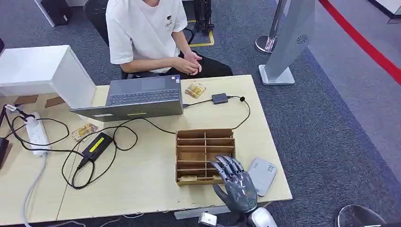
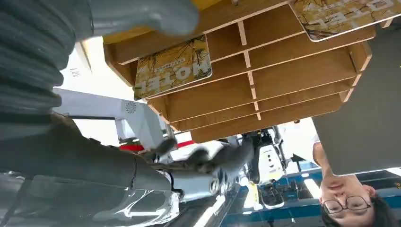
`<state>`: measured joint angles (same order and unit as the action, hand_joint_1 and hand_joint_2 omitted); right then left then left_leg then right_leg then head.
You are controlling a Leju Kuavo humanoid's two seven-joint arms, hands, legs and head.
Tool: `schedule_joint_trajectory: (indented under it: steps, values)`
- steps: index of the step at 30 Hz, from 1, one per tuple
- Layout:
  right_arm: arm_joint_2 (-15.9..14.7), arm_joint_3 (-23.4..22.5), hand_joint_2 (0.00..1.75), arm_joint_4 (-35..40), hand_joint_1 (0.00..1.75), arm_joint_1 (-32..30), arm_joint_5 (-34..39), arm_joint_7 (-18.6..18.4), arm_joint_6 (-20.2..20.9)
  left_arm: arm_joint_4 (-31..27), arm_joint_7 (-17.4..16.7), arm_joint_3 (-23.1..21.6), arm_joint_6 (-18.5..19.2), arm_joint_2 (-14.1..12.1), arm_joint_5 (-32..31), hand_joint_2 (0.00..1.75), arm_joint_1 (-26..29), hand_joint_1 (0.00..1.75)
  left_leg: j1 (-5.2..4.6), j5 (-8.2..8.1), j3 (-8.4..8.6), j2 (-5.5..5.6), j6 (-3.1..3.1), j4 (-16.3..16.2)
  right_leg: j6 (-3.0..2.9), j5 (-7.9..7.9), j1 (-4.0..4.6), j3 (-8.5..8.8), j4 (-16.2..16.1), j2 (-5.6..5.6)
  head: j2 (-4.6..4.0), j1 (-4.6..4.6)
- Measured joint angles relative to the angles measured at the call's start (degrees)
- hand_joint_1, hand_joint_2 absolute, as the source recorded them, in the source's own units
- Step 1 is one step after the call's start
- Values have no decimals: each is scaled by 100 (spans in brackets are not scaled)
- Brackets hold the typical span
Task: Pass the card to the sensor for recognition and then transmit it.
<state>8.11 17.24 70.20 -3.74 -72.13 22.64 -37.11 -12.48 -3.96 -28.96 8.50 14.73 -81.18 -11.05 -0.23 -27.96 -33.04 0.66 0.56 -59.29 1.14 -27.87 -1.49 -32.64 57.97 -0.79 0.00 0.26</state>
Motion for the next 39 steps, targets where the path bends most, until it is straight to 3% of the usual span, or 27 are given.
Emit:
schedule_joint_trajectory:
  steps: [28, 32, 39]
  values:
    - [-184, -135, 175, 260, 168, -320, 452, -87, 0, 0, -98, 192, -192, 13, 262, 175, 45, 0, 0, 0, 0, -2, 0, 0, 0, 0, 0, -1, 0, 3, 0, 0]
    - [-229, -135, 175, 277, 168, -354, 339, -149, 0, 0, 78, 312, -288, -4, 439, 175, 89, 0, 0, 0, 1, -1, 0, 0, 0, 0, 0, -2, -1, 2, 0, 0]
    - [-304, -332, 175, 555, 168, -700, 315, 437, 0, 0, 61, 350, -343, -2, 358, 175, 103, 0, 0, -7, -1, -2, -9, 0, 0, -1, 0, -1, -1, 8, 2, 0]
